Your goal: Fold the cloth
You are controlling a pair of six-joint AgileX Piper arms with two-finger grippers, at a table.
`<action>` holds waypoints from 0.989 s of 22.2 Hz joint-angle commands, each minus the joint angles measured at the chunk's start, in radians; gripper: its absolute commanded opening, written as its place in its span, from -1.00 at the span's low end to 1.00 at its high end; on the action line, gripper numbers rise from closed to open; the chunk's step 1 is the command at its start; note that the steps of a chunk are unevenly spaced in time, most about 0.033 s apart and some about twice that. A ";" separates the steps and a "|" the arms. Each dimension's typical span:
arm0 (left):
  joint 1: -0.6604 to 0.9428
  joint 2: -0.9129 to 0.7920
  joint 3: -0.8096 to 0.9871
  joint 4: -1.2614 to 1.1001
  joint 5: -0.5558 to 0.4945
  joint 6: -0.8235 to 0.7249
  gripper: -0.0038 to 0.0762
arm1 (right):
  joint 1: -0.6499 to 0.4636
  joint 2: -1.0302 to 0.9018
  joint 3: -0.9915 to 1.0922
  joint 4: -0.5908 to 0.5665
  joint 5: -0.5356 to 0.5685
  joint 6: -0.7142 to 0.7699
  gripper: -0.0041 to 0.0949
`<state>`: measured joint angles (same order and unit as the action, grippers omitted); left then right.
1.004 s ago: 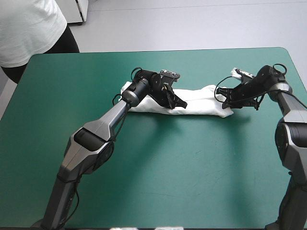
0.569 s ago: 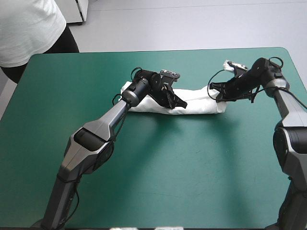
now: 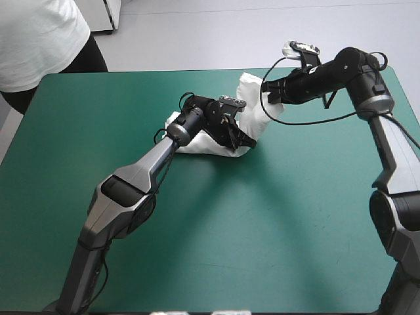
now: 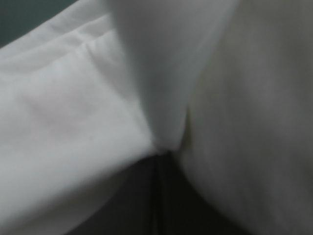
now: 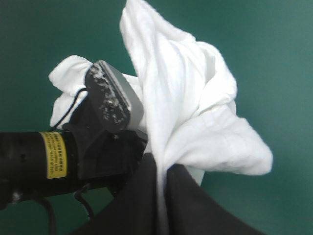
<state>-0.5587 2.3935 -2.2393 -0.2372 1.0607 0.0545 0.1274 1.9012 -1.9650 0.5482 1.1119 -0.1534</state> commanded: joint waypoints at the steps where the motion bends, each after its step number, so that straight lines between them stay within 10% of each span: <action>1: -0.007 -0.042 -0.013 -0.003 0.043 -0.006 -0.93 | 0.008 -0.064 -0.055 0.044 -0.033 0.010 -0.95; 14: 0.193 -0.490 0.007 0.181 0.227 -0.064 -0.93 | 0.032 -0.064 -0.053 0.019 -0.056 0.012 -0.95; 22: 0.295 -0.921 0.476 0.272 0.196 -0.066 -0.93 | 0.144 -0.060 -0.053 0.025 -0.162 -0.002 -0.95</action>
<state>-0.2712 1.6326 -1.8693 0.0000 1.2468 0.0000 0.2428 1.9012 -1.9831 0.5327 1.0382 -0.1407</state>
